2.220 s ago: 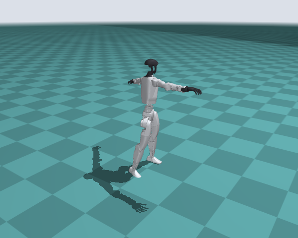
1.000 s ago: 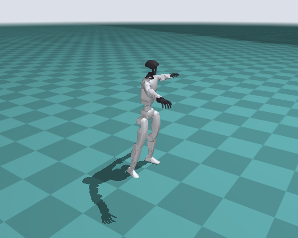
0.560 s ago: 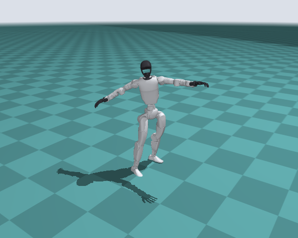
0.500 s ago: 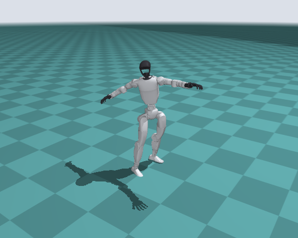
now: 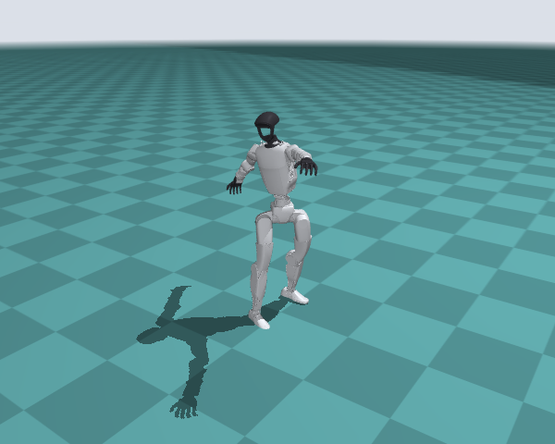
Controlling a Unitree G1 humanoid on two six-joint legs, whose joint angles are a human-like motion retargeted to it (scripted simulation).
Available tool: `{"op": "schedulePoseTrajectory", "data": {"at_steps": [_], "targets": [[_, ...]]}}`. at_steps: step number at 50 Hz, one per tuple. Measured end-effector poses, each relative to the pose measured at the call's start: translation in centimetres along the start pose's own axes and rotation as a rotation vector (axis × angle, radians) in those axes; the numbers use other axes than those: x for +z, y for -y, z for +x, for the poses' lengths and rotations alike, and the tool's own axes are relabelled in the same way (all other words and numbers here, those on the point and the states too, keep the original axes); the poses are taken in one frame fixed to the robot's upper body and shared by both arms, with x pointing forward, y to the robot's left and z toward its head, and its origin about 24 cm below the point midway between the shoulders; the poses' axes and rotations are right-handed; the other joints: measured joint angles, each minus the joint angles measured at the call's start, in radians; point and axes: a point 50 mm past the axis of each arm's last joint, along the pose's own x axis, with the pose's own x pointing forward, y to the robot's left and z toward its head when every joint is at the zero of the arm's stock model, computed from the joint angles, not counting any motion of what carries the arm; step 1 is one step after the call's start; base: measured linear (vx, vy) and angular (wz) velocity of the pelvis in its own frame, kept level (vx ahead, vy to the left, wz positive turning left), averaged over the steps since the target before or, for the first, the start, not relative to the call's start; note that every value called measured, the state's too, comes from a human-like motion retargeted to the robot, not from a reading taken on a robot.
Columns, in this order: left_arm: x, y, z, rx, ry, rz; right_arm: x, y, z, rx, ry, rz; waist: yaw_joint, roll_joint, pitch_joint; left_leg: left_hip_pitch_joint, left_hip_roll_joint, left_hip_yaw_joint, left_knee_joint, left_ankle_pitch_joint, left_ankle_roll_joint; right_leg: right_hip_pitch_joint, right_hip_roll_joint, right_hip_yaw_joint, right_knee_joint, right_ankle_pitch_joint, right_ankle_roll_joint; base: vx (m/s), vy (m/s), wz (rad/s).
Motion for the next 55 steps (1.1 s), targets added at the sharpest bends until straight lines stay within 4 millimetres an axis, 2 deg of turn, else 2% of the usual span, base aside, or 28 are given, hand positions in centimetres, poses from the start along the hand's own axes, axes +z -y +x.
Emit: {"op": "schedulePoseTrajectory", "data": {"at_steps": [7,13,17,24,33,40,41,48,51,55], "targets": [[0.2,-1.4,0.1,0.033,-0.001,-0.007,3.0,-0.4,-0.3,0.001,0.085,-0.062,0.083,-0.02,-0.025,-0.043,-0.008,-0.115,0.003,-0.001,0.009,-0.004,-0.05,-0.104,0.045,-0.047,0.0,0.02,0.04,0.87],[-1.2,-3.5,-0.1,0.078,-0.052,-0.011,5.1,0.9,-0.6,-0.048,0.142,-0.067,0.193,-0.057,-0.044,-0.086,-0.003,-0.254,0.01,0.002,0.006,0.013,-0.09,-0.238,0.087,-0.09,-0.007,0.02,0.0,1.21],[-3.4,-4.4,-0.5,0.098,-0.113,0.014,6.9,2.1,-1.0,-0.089,0.192,-0.058,0.284,-0.088,-0.054,-0.114,-0.003,-0.35,0.015,0.004,0.004,0.036,-0.117,-0.332,0.1,-0.11,-0.004,0.02,-0.01,1.25],[-8.7,-4.9,-2.0,0.071,-0.259,0.093,10.5,4.3,-2.1,-0.146,0.289,-0.08,0.468,-0.148,-0.072,-0.173,-0.006,-0.519,0.034,0.003,0.005,0.098,-0.157,-0.502,0.086,-0.131,0.0,0.01,-0.01,1.26],[-14.3,-5.4,-4.5,0.047,-0.423,0.153,15.9,7.0,-4.7,-0.237,0.437,-0.118,0.745,-0.234,-0.087,-0.254,-0.025,-0.738,0.046,0.011,0.009,0.181,-0.181,-0.726,0.05,-0.147,0.0,0.0,-0.01,1.26],[-17.3,-5.0,-6.1,0.033,-0.515,0.099,21.1,8.0,-8.0,-0.312,0.585,-0.241,0.987,-0.299,-0.087,-0.311,-0.05,-0.905,0.018,0.045,0.019,0.228,-0.184,-0.895,0.022,-0.149,0.0,-0.01,0.0,1.24],[-17.8,-5.0,-6.5,0.027,-0.532,0.108,21.9,7.9,-8.6,-0.325,0.614,-0.283,1.019,-0.309,-0.086,-0.323,-0.064,-0.924,0.041,0.03,0.038,0.229,-0.203,-0.921,0.056,-0.169,0.0,0.03,0.07,1.22],[-20.9,-3.7,-8.5,0.039,-0.623,0.079,27.6,6.5,-13.4,-0.41,0.82,-0.464,1.306,-0.374,-0.052,-0.353,-0.086,-1.044,-0.005,0.079,0.03,0.262,-0.195,-1.032,0.023,-0.158,0.0,0.0,-0.01,0.87],[-22.9,-2.9,-10.1,0.037,-0.694,0.042,29.9,5.5,-15.9,-0.44,0.92,-0.517,1.435,-0.399,-0.034,-0.362,-0.099,-1.074,-0.006,0.084,0.036,0.268,-0.204,-1.061,0.032,-0.162,0.0,0.04,0.02,0.57],[-26.9,-2.0,-14.0,0.019,-0.842,-0.02,33.2,3.8,-20.2,-0.494,1.059,-0.621,1.573,-0.417,-0.022,-0.378,-0.123,-1.105,0.025,0.066,0.066,0.267,-0.234,-1.1,0.09,-0.189,-0.01,0.06,0.04,0.55]]}}
